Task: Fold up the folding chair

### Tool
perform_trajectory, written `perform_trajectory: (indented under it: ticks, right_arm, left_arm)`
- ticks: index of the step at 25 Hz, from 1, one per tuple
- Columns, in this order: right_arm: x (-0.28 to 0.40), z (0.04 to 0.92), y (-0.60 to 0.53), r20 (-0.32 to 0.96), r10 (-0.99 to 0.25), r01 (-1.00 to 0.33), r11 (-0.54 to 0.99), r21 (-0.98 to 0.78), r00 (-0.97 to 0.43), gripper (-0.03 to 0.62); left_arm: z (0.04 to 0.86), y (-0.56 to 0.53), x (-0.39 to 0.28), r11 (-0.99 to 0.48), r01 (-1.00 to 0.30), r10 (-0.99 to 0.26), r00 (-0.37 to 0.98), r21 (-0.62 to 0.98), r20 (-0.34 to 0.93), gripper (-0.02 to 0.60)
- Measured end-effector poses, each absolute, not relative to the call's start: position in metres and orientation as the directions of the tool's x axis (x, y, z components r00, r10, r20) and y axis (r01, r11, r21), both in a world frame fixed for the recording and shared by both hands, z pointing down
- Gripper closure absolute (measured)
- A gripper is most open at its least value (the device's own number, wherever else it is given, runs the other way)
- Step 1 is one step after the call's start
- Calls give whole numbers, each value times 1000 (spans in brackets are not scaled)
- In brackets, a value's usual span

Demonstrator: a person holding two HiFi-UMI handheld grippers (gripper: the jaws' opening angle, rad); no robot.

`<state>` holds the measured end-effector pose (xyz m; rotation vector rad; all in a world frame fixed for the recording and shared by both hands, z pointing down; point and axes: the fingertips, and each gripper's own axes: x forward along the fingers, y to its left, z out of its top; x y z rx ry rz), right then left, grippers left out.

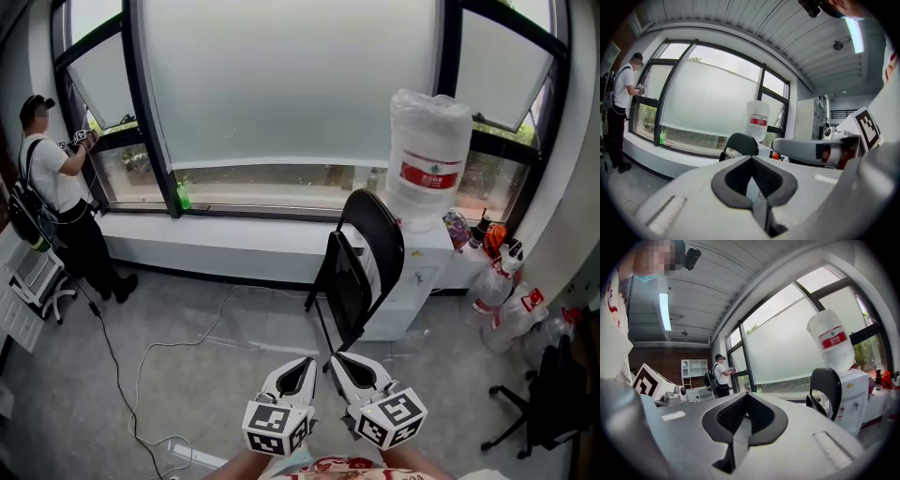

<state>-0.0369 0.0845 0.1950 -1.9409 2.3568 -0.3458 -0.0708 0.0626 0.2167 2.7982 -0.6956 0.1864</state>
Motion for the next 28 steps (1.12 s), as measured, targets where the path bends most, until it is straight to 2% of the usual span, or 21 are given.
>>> perform_trajectory:
  ticks: [8,16,28]
  right_arm:
    - [-8,202,190,94,-966,-952,216,-217,-240,567]
    - [-4,216,292,114,-945,-931,273,-241,-307,568]
    - [-33,192,346,72,-938,-919,314,-239,-339,566]
  left_arm:
    - [220,173,-42,-826,-515,-485,856,230,178,580]
    - [231,274,-49,-757,-614,-583,789,224,192,578]
    - [207,333,-75,-745,-631,-608,776,217,170,578]
